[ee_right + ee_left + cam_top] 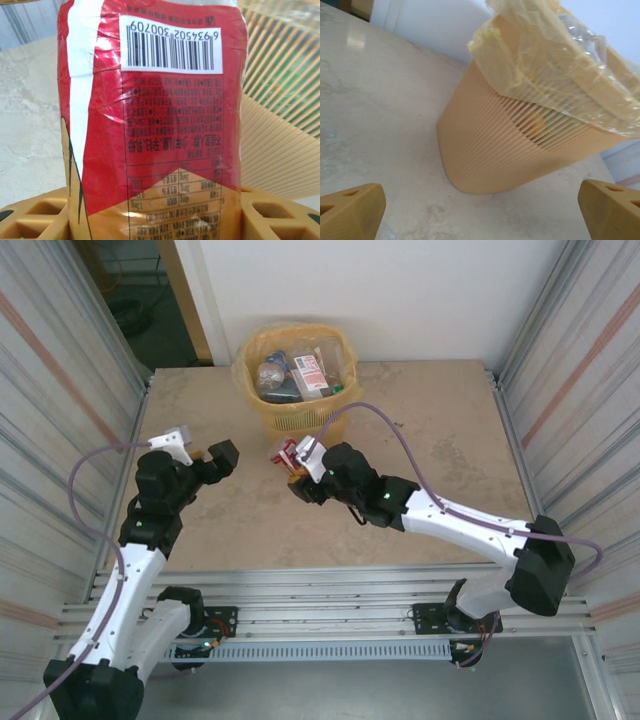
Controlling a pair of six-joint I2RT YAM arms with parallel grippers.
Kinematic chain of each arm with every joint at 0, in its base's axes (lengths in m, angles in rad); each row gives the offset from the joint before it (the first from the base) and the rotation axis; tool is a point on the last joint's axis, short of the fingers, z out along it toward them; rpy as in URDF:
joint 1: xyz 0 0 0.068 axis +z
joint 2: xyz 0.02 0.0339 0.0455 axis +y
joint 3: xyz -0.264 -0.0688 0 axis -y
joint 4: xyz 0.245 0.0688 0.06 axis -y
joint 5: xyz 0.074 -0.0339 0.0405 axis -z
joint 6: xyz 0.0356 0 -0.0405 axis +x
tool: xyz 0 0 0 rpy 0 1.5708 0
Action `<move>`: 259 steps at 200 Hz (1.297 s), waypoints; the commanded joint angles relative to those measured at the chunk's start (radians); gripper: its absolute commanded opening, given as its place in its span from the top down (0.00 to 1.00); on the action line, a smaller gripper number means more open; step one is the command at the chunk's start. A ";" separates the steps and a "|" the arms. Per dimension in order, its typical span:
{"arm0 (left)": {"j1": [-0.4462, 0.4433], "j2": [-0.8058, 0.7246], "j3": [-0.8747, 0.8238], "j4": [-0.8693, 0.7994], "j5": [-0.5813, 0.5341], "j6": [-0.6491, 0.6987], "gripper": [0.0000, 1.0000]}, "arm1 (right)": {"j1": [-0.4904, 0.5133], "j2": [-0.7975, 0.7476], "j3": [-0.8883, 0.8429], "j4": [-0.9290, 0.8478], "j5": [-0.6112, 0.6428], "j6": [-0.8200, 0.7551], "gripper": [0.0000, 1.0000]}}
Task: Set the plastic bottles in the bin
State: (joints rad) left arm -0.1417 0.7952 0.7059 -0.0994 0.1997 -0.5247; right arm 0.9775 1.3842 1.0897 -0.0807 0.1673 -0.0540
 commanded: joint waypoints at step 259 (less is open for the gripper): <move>-0.507 0.470 0.412 0.229 0.154 0.015 0.21 | -0.104 -0.191 -0.104 0.160 0.019 0.062 0.56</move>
State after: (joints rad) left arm -0.6437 1.2606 1.1023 0.0650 0.3660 -0.4915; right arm 0.8688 1.2098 0.9859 0.0414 0.1944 0.0154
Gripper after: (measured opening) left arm 0.834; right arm 0.557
